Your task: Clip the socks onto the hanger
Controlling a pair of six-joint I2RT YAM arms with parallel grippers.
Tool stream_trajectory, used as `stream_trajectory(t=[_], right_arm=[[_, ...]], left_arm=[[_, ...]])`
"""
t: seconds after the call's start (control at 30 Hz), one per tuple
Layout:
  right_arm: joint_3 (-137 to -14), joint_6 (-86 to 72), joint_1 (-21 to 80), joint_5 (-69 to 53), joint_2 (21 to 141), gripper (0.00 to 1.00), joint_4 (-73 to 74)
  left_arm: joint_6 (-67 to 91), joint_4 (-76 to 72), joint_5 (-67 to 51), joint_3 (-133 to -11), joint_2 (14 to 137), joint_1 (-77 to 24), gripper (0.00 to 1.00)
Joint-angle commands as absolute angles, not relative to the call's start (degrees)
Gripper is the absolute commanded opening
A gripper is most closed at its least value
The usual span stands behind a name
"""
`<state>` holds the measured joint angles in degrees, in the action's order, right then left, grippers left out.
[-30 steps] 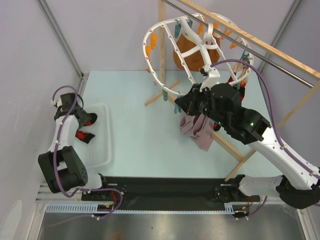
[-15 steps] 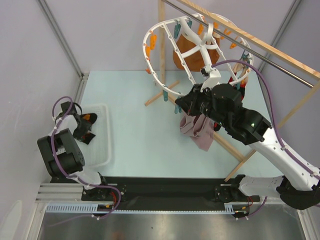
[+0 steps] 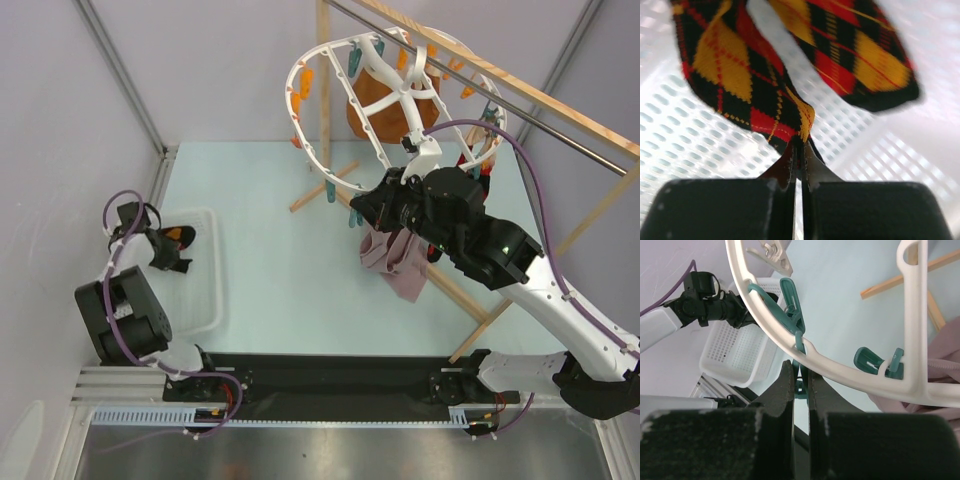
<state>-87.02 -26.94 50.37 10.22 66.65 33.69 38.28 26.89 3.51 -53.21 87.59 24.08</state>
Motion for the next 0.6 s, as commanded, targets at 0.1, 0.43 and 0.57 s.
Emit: stream_trajectory(t=[0.1, 0.43, 0.57], right_arm=[[-87.36, -26.89, 50.27, 9.58, 66.09, 0.0, 32.87], [-88.24, -26.72, 50.27, 9.23, 66.62, 0.0, 32.87], [-88.51, -26.81, 50.36, 9.14, 66.8, 0.0, 32.78]], left_arm=[[34.27, 24.87, -19.28, -52.47, 76.74, 23.73, 0.0], [47.01, 15.65, -29.64, -54.3, 53.02, 2.16, 0.0], [46.25, 18.79, -23.32, -64.57, 51.67, -9.3, 0.0]])
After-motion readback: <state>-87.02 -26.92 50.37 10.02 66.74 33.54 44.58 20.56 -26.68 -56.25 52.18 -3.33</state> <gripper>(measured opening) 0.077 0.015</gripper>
